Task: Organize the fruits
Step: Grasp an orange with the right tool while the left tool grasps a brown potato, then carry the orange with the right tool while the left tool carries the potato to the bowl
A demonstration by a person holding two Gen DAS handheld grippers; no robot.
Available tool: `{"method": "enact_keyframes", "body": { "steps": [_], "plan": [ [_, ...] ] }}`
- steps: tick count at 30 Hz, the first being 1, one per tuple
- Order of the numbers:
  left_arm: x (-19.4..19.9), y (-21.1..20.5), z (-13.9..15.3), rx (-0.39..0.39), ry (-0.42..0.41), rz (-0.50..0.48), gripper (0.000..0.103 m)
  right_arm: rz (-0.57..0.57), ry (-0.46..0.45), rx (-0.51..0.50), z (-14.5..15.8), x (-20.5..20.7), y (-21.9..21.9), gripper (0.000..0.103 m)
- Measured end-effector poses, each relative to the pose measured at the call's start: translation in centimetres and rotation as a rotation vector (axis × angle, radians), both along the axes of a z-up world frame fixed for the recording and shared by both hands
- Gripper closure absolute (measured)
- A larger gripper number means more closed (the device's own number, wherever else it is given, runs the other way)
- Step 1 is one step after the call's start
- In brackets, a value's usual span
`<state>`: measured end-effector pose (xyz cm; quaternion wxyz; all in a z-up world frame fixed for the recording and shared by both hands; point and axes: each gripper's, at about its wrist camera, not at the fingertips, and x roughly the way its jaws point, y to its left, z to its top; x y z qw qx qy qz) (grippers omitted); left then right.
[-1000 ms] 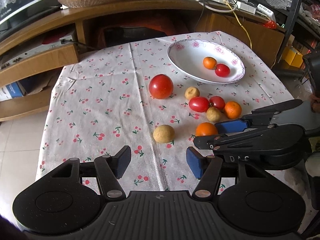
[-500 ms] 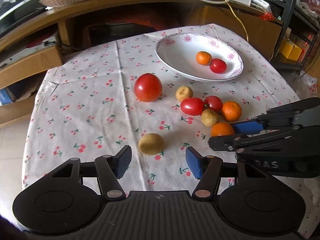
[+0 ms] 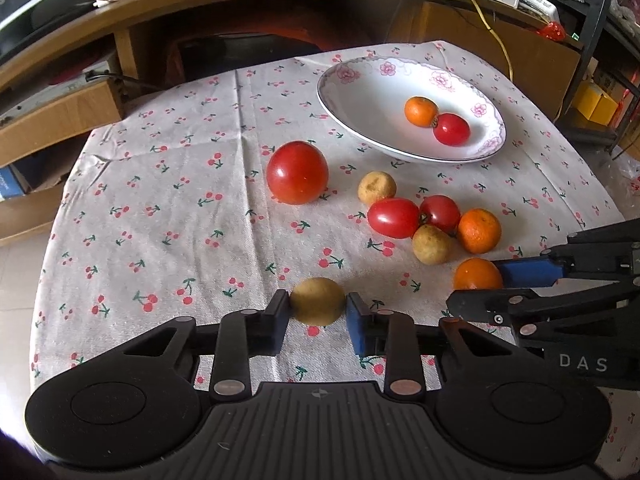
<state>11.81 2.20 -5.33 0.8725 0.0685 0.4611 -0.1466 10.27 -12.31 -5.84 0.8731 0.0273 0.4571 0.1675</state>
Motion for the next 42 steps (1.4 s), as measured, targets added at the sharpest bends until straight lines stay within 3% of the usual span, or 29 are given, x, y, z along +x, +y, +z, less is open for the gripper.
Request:
{"method": "enact_keyframes", "body": {
  "steps": [42],
  "plan": [
    [-1.4,-1.6,0.9,-0.013,-0.017,-0.069,0.064,-0.035,-0.075,-0.086,1.2,-0.8,0.0,0.070]
  ]
}}
